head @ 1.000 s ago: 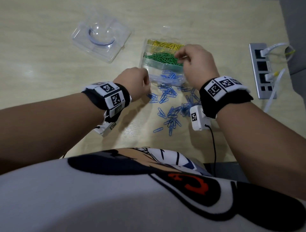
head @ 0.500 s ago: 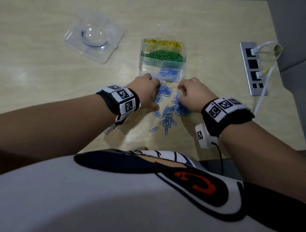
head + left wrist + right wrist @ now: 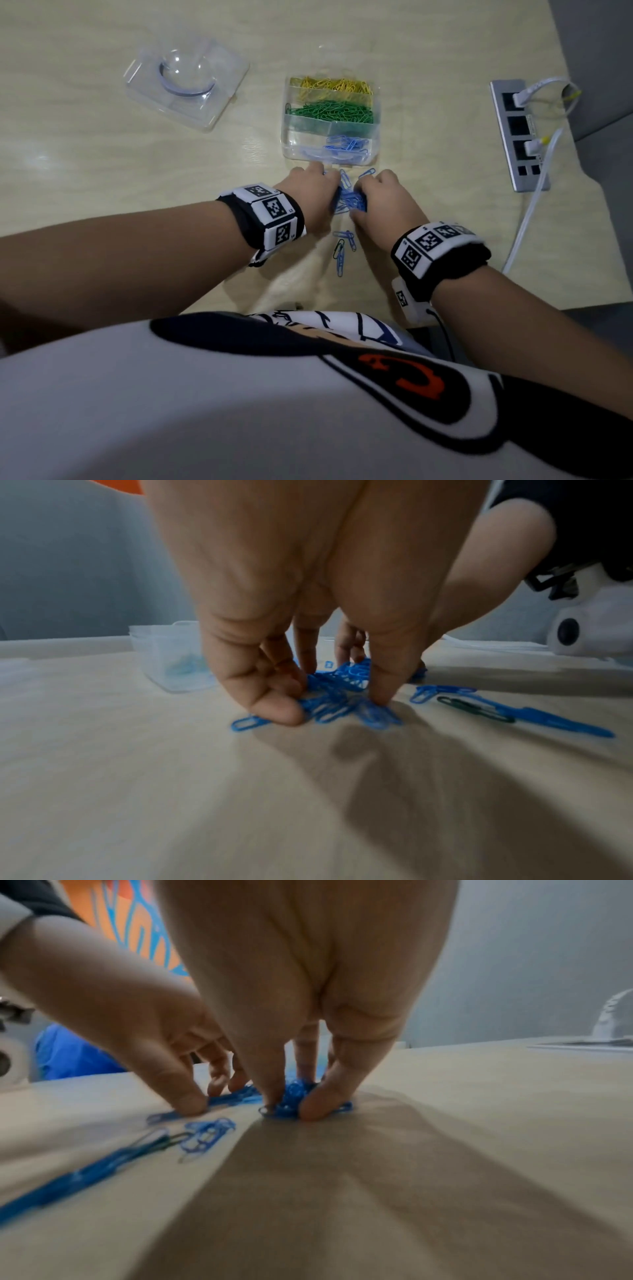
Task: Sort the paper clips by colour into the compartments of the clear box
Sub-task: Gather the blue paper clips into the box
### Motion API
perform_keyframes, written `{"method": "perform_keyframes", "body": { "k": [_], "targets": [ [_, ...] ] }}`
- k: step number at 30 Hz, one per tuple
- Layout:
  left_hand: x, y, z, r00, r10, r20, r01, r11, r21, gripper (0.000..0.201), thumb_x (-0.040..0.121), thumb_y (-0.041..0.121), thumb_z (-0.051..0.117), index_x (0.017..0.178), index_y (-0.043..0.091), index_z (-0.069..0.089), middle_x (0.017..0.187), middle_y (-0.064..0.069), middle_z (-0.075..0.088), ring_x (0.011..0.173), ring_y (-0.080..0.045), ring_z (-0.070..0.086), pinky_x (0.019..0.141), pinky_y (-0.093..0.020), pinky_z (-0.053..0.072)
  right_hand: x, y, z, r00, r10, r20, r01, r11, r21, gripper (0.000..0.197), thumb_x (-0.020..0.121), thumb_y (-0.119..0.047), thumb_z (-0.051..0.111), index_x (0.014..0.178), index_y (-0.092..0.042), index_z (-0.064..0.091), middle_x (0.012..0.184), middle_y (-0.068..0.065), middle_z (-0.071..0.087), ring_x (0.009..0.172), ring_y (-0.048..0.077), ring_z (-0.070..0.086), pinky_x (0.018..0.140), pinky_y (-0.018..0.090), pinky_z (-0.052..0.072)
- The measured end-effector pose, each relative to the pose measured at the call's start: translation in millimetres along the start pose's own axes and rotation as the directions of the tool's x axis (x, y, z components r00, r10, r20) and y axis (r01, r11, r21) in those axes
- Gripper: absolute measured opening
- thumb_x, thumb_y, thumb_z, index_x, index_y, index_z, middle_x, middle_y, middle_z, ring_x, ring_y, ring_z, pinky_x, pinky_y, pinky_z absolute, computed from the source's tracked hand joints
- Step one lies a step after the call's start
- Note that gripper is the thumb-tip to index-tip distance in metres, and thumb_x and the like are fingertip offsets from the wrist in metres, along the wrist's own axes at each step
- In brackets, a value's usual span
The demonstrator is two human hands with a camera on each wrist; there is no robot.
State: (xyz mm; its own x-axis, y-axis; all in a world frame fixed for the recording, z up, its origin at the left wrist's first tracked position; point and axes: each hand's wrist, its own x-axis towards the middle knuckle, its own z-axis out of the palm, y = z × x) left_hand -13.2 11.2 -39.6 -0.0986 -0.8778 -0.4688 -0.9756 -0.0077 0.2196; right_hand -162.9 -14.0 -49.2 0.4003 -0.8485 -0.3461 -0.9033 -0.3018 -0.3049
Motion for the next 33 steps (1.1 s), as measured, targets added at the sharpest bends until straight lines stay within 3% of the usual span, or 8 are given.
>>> {"method": "perform_keyframes", "body": {
  "k": [3,10,16,20,25,28,31,33],
  "targets": [
    [7,-2,-3,0.999,0.02,-0.038,-0.021,1.0,-0.017,0.032,0.089,0.021,0.055,0.116,0.005,0.049,0.113,-0.021,0.054,0.103,-0.039,0.055,0.076,-0.038,0.041,2,0,3,0.996,-0.072,-0.054,0.069,0.996,-0.051,0.022,0.087,-0.016,0.058,0.108,-0.009,0.059,0.112,0.015,0.051,0.094,0.036,0.056,0.08,0.039,0.046],
    [12,-10,-17,0.998,0.066,-0.01,-0.065,0.994,0.083,0.021,0.091,0.015,0.053,0.11,0.011,0.06,0.109,-0.014,0.063,0.103,-0.031,0.057,0.074,-0.033,0.04,8,3,-10,0.992,-0.097,-0.083,0.091,0.993,-0.073,0.024,0.088,-0.014,0.055,0.107,-0.016,0.07,0.111,0.01,0.062,0.101,0.028,0.057,0.083,0.03,0.04],
    [5,-21,-48,0.962,0.07,-0.262,-0.095,0.992,-0.085,0.022,0.09,0.014,0.053,0.107,0.016,0.067,0.103,-0.006,0.069,0.098,-0.027,0.061,0.08,-0.029,0.04,17,-13,-49,0.97,-0.095,-0.223,0.12,0.988,0.098,0.023,0.085,-0.02,0.064,0.106,-0.019,0.073,0.104,0.003,0.07,0.092,0.019,0.065,0.084,0.023,0.045],
    [18,-26,-72,0.927,0.04,-0.373,-0.084,0.991,-0.102,0.026,0.088,0.014,0.054,0.109,0.017,0.068,0.107,-0.009,0.069,0.103,-0.03,0.06,0.085,-0.033,0.042,39,-24,-63,0.948,-0.134,-0.29,0.16,0.985,0.067,0.027,0.086,-0.021,0.062,0.111,-0.018,0.07,0.11,0.008,0.065,0.1,0.024,0.06,0.086,0.026,0.041],
    [33,-34,-75,0.958,0.035,-0.285,-0.056,0.996,-0.064,0.035,0.083,0.014,0.062,0.118,0.017,0.064,0.113,-0.009,0.067,0.107,-0.029,0.06,0.091,-0.035,0.046,49,-27,-63,0.978,-0.159,-0.132,0.153,0.987,-0.05,0.038,0.092,-0.032,0.055,0.129,-0.028,0.057,0.127,0.004,0.061,0.115,0.027,0.055,0.089,0.032,0.044],
    [24,-37,-72,0.938,0.049,-0.344,-0.092,0.99,-0.109,0.035,0.083,0.013,0.059,0.117,0.016,0.065,0.113,-0.006,0.067,0.104,-0.026,0.061,0.09,-0.034,0.046,42,-18,-61,0.962,-0.141,-0.235,0.154,0.987,0.039,0.032,0.093,-0.023,0.051,0.123,-0.023,0.062,0.122,0.006,0.062,0.109,0.026,0.057,0.091,0.031,0.043],
    [6,-36,-60,0.926,0.078,-0.37,-0.134,0.983,-0.128,0.026,0.082,0.019,0.061,0.108,0.017,0.066,0.103,-0.005,0.066,0.09,-0.023,0.06,0.081,-0.031,0.046,37,4,-51,0.946,0.022,-0.323,0.016,0.993,0.116,0.028,0.09,-0.013,0.046,0.109,-0.015,0.066,0.115,0.012,0.059,0.103,0.028,0.057,0.089,0.029,0.04],
    [-6,-37,-47,0.98,0.063,-0.19,-0.08,0.993,-0.083,0.032,0.08,0.031,0.069,0.109,0.02,0.063,0.103,-0.003,0.064,0.085,-0.02,0.055,0.077,-0.028,0.043,34,19,-37,0.972,0.142,-0.19,-0.132,0.989,0.064,0.03,0.09,-0.012,0.044,0.113,-0.011,0.063,0.119,0.018,0.054,0.107,0.034,0.054,0.091,0.033,0.041]
  ]
}}
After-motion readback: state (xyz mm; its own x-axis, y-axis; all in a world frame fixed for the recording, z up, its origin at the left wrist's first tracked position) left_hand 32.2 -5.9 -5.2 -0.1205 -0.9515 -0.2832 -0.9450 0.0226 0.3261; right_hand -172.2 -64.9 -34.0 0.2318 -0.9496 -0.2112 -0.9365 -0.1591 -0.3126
